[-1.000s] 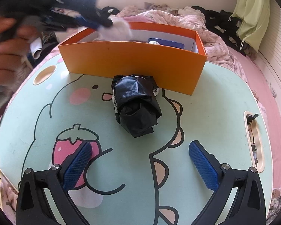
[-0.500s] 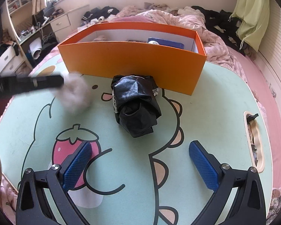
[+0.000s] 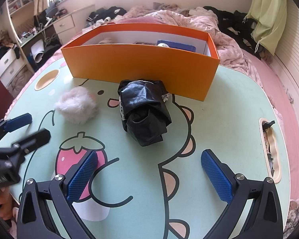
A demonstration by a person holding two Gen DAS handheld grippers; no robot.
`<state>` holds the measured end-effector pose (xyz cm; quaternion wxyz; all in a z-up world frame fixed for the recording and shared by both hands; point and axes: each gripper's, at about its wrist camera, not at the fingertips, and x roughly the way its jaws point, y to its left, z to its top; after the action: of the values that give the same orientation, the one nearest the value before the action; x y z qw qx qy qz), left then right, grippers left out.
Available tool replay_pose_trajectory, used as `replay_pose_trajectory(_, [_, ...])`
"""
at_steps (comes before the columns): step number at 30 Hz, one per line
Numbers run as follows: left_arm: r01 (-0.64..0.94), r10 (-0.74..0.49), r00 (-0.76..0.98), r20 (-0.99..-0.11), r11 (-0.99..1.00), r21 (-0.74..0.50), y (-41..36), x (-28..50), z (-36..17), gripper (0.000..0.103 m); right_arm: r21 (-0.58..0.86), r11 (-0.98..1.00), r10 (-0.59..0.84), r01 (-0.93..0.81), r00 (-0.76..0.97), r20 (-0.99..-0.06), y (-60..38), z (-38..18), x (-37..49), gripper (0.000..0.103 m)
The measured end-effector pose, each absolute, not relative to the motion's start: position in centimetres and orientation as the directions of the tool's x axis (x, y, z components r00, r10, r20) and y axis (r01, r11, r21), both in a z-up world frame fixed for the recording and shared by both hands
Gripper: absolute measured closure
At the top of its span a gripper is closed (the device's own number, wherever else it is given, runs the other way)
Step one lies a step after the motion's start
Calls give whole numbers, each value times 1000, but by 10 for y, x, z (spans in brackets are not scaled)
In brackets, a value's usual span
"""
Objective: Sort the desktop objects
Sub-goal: 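Grasp the white fluffy pouch in the box with the left gripper and place it on the table, then grasp the black pouch in the box with the right gripper and set it beside the white pouch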
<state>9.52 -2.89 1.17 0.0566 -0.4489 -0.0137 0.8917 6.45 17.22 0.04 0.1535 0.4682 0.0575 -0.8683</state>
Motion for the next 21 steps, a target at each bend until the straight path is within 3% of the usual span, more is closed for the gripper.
replay_pose_trajectory(3, [-121,52,-566,-823,-992,20,-13,90,8,7,35,-948,-204,316,-521,-829,174,1,66,0])
replay_pose_trajectory(4, [-130,62,-555,-829,-991,13,-11,90,7,0,42,-949,-207,312,-519,-829,176,0,66,0])
replay_pose_trajectory(8, [-123,61,-572,-818,-992,12,-10,94,3,0,8,-967,-155,255,-563,-812,183,6,73,1])
replay_pose_trajectory(13, [-121,63,-583,-810,-993,9,-11,98,1,0,50,-958,-232,284,-656,-719,190,48,82,7])
replay_pose_trajectory(17, [-123,68,-587,-807,-992,6,-13,99,1,0,178,-920,-369,349,-621,-692,180,89,50,10])
replay_pose_trajectory(21, [-129,74,-589,-805,-992,3,-14,101,1,0,324,-874,-475,362,-497,-726,150,105,-9,23])
